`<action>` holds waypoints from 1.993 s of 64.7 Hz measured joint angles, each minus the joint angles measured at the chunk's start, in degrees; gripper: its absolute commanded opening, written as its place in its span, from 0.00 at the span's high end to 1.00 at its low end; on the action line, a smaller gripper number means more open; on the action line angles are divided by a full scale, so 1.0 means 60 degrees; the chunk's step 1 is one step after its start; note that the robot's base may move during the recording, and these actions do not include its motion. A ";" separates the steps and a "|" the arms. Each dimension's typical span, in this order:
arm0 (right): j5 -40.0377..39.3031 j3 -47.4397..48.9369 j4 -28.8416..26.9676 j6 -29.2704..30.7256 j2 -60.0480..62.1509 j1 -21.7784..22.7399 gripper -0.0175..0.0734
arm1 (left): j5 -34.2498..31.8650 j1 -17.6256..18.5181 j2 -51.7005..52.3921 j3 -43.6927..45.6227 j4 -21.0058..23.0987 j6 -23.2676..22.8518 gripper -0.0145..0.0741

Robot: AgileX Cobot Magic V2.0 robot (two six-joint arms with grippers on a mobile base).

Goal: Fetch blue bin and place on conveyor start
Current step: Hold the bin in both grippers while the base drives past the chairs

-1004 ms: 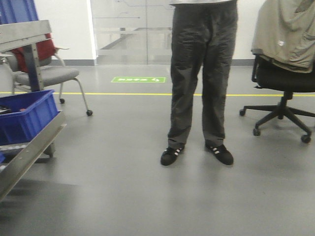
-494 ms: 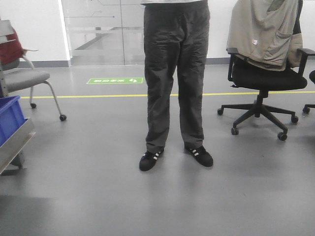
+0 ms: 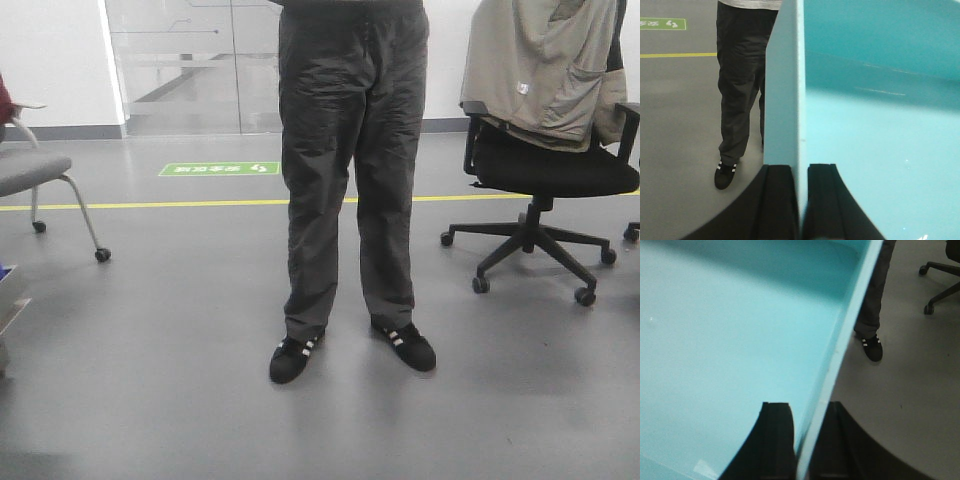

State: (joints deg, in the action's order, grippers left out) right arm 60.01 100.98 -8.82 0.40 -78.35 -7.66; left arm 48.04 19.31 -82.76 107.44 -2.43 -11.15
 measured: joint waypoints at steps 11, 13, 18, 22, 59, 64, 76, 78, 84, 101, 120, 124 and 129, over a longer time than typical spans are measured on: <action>0.0000 0.0000 0.0000 0.0000 0.0000 0.0000 0.97 | 0.0000 0.0000 0.0000 0.0000 0.0000 0.0000 0.96; 0.0000 0.0000 0.0000 0.0000 0.0000 0.0000 0.97 | 0.0000 0.0000 0.0000 0.0000 0.0000 0.0000 0.96; 0.0000 0.0000 0.0000 0.0000 0.0000 0.0000 0.97 | 0.0000 0.0000 0.0000 0.0000 0.0000 0.0000 0.96; 0.0000 0.0000 0.0000 0.0000 0.0000 0.0000 0.97 | 0.0000 0.0000 0.0000 0.0000 0.0000 0.0000 0.96; 0.0000 0.0000 0.0000 0.0000 0.0000 0.0000 0.97 | -0.0019 0.0000 0.0000 0.0000 -0.0020 0.0000 0.96; 0.0000 0.0000 0.0000 0.0000 0.0000 0.0000 0.97 | -0.0019 0.0000 0.0000 0.0000 -0.0020 0.0000 0.96; 0.0000 0.0000 -0.0034 0.0000 -0.0019 0.0000 0.97 | -0.0019 0.0000 0.0000 0.0000 -0.0076 0.0000 0.96; 0.0000 0.0000 -0.0034 0.0000 -0.0019 0.0000 0.97 | -0.0019 0.0000 0.0000 0.0000 -0.0082 0.0000 0.96; -0.0016 0.0000 -0.0037 0.0000 -0.0019 0.0000 0.97 | -0.0019 0.0000 0.0000 0.0000 -0.0122 0.0000 0.96; -0.0035 0.0000 -0.0055 0.0000 -0.0019 0.0000 0.97 | -0.0038 0.0000 0.0000 0.0000 -0.0127 0.0000 0.96; -0.0035 0.0000 -0.0055 0.0000 -0.0019 0.0000 0.97 | -0.0038 0.0000 0.0000 0.0000 -0.0127 0.0000 0.96; -0.0035 0.0000 -0.0055 0.0000 -0.0019 0.0000 0.97 | -0.0038 0.0000 0.0000 0.0000 -0.0127 0.0000 0.96; -0.0035 0.0000 -0.0055 0.0000 -0.0019 0.0000 0.97 | -0.0038 0.0000 -0.0004 0.0000 -0.0127 0.0000 0.96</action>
State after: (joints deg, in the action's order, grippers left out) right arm 59.80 100.98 -9.15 0.40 -78.46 -7.66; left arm 47.82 19.31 -82.78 107.44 -3.19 -11.15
